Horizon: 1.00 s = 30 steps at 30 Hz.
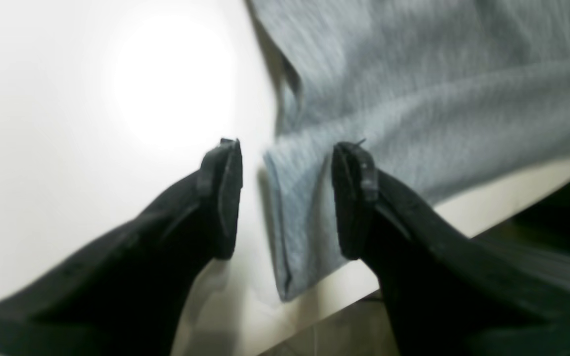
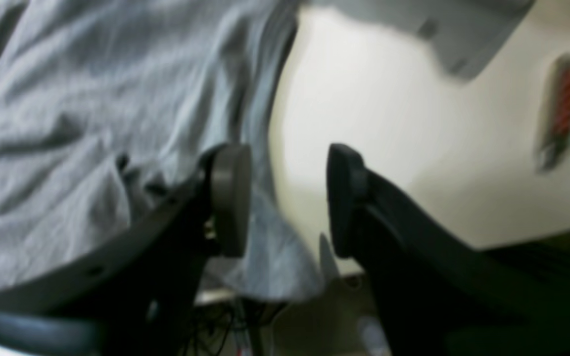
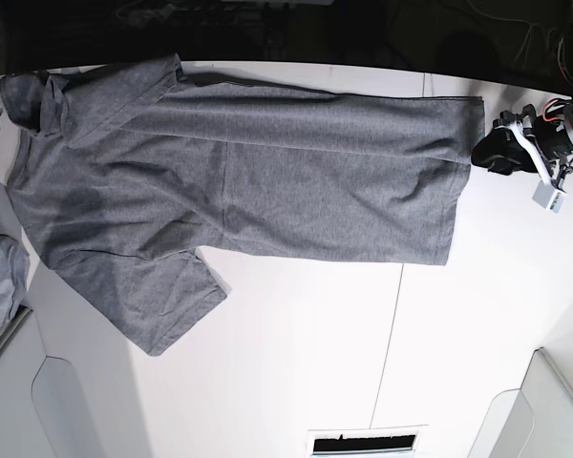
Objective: Layout the t-shirt on the table in an organized manner, then fold the t-shirt properly
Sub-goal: 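Open both grippers and withdraw them from the folded shirt, then move the left gripper to the shirt's folded corner and pinch it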
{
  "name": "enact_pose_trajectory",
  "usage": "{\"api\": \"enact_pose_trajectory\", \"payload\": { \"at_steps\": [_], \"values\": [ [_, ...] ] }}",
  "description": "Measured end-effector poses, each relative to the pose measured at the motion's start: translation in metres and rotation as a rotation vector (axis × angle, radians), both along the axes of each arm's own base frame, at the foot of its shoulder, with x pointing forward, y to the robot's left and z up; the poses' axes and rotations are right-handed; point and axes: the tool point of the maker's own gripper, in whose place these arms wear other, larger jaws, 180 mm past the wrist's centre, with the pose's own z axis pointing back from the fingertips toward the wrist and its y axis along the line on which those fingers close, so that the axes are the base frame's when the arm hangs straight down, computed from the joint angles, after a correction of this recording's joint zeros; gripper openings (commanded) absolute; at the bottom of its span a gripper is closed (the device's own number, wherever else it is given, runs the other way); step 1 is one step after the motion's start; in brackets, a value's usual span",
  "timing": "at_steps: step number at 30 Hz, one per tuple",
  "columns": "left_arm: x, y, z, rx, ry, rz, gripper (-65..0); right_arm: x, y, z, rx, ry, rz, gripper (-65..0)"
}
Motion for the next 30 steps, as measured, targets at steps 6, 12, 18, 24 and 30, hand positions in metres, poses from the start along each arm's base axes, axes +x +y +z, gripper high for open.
{"api": "enact_pose_trajectory", "payload": {
  "at_steps": [6,12,18,24,30],
  "values": [
    [0.009,0.004,0.011,-0.005,-0.045,0.02,-25.3,0.056,0.003,0.03,-0.007,-0.133,0.021,-30.2],
    [0.039,0.005,0.028,0.014,-0.119,0.014,-25.0,0.109,0.029,0.017,-0.04,-0.123,0.105,-30.2],
    [0.047,0.01,0.032,0.063,-0.148,0.006,-25.0,0.154,0.044,-0.013,-0.075,-0.054,0.115,-30.2],
    [0.061,0.015,0.04,0.09,-0.191,0.009,-25.0,0.191,0.044,-0.019,-0.057,-0.026,0.091,-30.3],
    [0.069,0.016,0.043,0.112,-0.205,0.006,-25.0,0.193,0.043,-0.032,-0.029,0.017,0.072,-30.3]
  ]
}}
